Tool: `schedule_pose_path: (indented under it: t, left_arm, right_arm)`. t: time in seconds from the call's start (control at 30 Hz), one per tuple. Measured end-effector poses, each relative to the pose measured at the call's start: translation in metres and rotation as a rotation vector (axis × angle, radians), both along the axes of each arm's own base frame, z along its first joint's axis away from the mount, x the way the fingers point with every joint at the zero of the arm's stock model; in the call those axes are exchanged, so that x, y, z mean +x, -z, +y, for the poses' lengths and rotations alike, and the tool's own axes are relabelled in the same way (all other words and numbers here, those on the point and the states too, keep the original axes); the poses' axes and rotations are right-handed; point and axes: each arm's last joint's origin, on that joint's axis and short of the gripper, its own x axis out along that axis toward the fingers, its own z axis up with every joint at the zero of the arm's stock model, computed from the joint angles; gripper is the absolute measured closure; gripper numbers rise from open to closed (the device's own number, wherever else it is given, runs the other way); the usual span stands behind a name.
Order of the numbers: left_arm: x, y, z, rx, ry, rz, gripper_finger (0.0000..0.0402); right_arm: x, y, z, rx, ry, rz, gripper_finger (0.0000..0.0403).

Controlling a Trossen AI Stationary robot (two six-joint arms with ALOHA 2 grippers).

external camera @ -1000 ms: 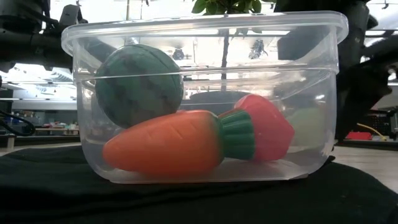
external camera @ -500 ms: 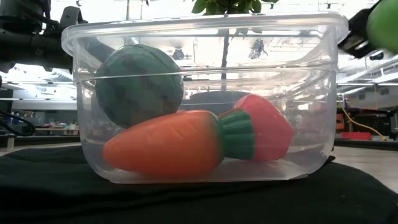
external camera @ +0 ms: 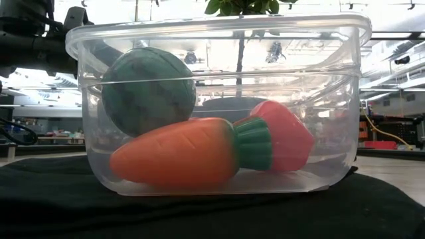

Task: Pick and placing Produce into tupperware
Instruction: Put the green melon into the transparent bin

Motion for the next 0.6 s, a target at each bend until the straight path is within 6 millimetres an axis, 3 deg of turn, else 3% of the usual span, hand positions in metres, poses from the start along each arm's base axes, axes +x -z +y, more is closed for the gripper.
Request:
schedule_pose_path:
  t: [0.23,0.6]
  left_arm:
    - [0.000,0.000,0.000,-0.005,0.001,-0.002,0.0294]
    - [0.000,0.002,0.000,0.000,0.000,0.020,0.0294]
  right_arm:
    - [0.040,0.004,0.002,-0.101,0.003,-0.030,0.0176]
    - [0.080,0.038,-0.003,-0.121,0.054,-0.034,0.0176]
